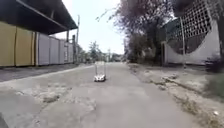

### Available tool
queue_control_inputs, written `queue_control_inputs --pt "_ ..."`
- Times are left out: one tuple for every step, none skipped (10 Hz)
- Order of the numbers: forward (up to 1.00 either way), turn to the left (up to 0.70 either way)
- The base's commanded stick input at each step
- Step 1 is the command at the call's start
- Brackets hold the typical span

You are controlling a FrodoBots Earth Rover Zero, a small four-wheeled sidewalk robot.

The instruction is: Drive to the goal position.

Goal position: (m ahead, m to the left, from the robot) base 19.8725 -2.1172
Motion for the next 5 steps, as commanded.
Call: queue_control_inputs --pt "1.0 0.0" --pt "1.0 -0.17" --pt "1.0 -0.33" --pt "1.0 -0.16" --pt "1.0 0.0"
